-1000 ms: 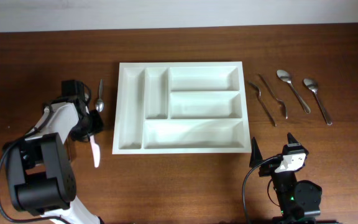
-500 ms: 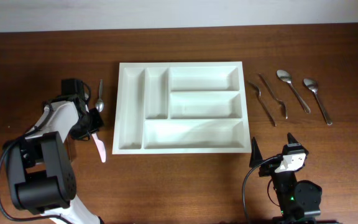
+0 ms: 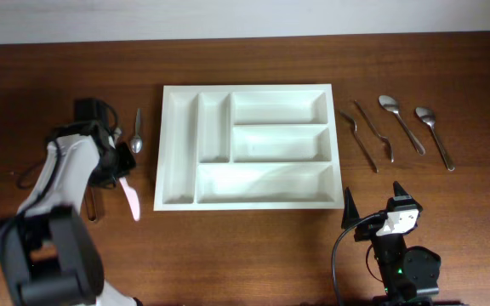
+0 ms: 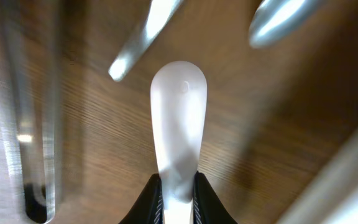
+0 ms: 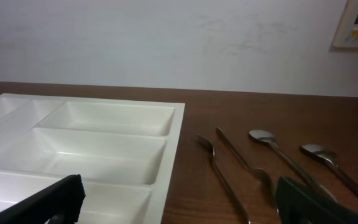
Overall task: Pack container
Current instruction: 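Reach the left gripper down and grasp the pink plastic knife, then carry the pink knife over the tray and release it in the middle compartment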
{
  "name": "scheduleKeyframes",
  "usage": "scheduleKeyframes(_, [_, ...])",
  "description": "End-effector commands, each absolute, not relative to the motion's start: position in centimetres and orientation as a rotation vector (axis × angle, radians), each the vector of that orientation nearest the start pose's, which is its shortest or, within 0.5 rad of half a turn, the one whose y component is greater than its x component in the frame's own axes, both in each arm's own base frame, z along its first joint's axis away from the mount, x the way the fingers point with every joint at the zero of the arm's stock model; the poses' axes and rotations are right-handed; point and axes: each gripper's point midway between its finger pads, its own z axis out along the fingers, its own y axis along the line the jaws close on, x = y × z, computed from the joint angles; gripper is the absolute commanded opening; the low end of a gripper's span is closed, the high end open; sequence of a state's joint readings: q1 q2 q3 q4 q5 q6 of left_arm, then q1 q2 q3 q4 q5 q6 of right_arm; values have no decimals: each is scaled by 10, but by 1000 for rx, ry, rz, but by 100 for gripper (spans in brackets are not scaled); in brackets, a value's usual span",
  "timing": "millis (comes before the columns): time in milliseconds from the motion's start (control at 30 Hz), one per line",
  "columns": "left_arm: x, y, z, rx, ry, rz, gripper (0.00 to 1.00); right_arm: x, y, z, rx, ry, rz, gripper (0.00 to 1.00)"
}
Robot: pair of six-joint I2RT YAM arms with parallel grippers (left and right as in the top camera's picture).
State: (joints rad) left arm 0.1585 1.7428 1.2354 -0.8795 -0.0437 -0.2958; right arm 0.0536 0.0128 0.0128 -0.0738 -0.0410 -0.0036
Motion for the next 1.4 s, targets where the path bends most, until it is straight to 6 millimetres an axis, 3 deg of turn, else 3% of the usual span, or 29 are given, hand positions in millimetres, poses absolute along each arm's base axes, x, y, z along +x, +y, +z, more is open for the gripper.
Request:
scheduleKeyframes(0, [360,63,122,-637,2717,12,2,245,17,157,-64,1643,59,99])
scheduleKeyframes(133, [363,43,157,-562,2627,-86,2,246,17,157,-64,1643,59,99])
scheduleKeyframes(233, [372,17,176,-421,2575,-169,2,245,17,157,-64,1643,59,99])
scheduleKeyframes(367, [386,-25,188,-206,2526,-268,2,246,17,157,-64,1643,59,99])
scheduleKeyframes(633, [398,-91,205,16,2432,-338,2,245,17,157,-64,1643,59,99])
scheduleKeyframes(833, [393,-126,208,229,2398,-334,2,246,17,157,-64,1643,59,99])
scheduleKeyframes(1067, [372,-191,208,880,2214,-274,2,245,17,157,-64,1643,59,99])
scheduleKeyframes(1200, [347,-236,194,1257,2047,-373,2,245,17,157,-64,1643,59,99])
scheduleKeyframes(1367, [328,-262,161,1563,1926,-390,2,245,17,157,-64,1643,59,99])
